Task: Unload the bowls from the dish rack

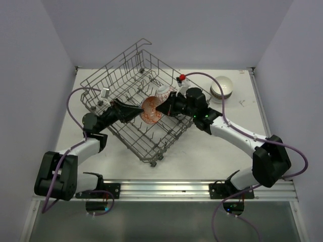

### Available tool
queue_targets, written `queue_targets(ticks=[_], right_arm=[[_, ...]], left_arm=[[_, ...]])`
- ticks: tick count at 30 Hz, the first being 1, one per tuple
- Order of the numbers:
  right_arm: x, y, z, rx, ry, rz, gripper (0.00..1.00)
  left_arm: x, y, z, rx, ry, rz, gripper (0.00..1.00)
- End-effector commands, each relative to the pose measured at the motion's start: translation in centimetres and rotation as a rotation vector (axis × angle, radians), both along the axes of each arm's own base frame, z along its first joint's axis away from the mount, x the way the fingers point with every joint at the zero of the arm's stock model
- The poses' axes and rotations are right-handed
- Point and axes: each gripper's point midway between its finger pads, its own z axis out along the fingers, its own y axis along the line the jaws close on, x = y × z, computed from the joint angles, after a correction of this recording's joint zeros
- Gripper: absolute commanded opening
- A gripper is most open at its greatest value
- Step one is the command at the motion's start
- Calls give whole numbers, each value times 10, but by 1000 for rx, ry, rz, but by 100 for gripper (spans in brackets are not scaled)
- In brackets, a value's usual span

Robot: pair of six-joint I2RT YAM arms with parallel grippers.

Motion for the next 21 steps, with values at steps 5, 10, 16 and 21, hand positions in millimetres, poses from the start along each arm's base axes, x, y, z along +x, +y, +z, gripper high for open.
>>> queue_targets(ticks=[5, 10, 16, 21], right_arm=[[6, -9, 67, 106, -85, -91, 0], [-1, -31, 87, 29, -142, -132, 0], [1, -93, 83, -219, -158, -319, 0], [10, -179, 85, -275, -78, -561, 0]], left_arm=[[-5, -4, 16, 169, -228, 19, 94], [27, 20, 14, 393, -233, 242, 100], [50, 74, 30, 643, -187, 553, 100], [37, 95, 24, 724, -260, 650, 100]])
